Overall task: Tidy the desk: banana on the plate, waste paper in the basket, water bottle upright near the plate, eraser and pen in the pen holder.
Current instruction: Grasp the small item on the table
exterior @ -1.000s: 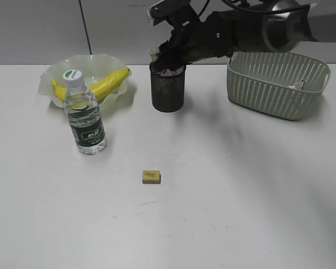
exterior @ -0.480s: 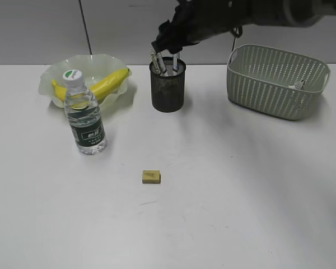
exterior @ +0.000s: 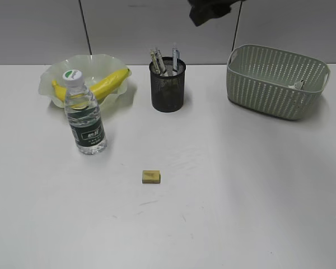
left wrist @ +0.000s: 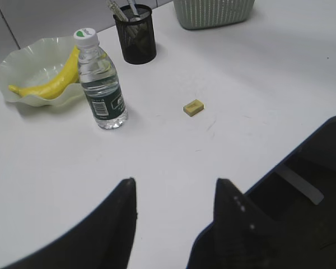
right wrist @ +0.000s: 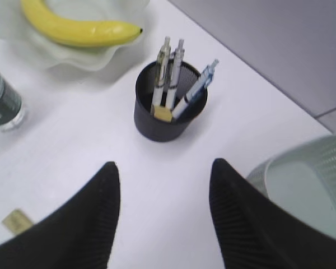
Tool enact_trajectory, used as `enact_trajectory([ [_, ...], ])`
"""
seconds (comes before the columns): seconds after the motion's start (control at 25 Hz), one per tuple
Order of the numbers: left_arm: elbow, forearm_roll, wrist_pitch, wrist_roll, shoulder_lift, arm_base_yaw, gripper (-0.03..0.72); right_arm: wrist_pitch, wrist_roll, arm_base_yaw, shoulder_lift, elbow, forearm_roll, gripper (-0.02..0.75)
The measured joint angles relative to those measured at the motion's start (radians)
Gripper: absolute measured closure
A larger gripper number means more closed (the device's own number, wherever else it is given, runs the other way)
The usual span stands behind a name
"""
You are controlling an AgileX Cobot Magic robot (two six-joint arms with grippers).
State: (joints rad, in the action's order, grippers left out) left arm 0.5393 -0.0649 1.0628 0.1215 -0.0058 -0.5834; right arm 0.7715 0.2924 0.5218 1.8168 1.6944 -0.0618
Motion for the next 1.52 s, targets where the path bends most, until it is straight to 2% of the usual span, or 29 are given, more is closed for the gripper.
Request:
enact_trajectory([
  [0.24,0.0,0.0,0.0,0.0,0.0,0.0,0.347,0.225,-0.017,0.0,-0.214,-0.031,0.006,0.322],
  [0.4,0.0,0.0,0.0,0.0,0.0,0.0,0.347,0.293,-0.039,0.0,-0.385,-0.138,0.01,0.321],
  [1.0,0.0,0.001,0.0,0.0,0.0,0.0,0.347,0.317,-0.074,0.0,-1.189,-0.85,0.011,0.321],
  [1.4,0.0,0.003,0.0,0.0,0.0,0.0,0.347,0.307,-0.124,0.0,-1.631,-1.155,0.011,0.321],
  [1.52,0.0,0.006,-0.001,0.0,0.0,0.0,0.347,0.289,-0.126,0.0,-1.715,-1.184,0.014,0.321],
])
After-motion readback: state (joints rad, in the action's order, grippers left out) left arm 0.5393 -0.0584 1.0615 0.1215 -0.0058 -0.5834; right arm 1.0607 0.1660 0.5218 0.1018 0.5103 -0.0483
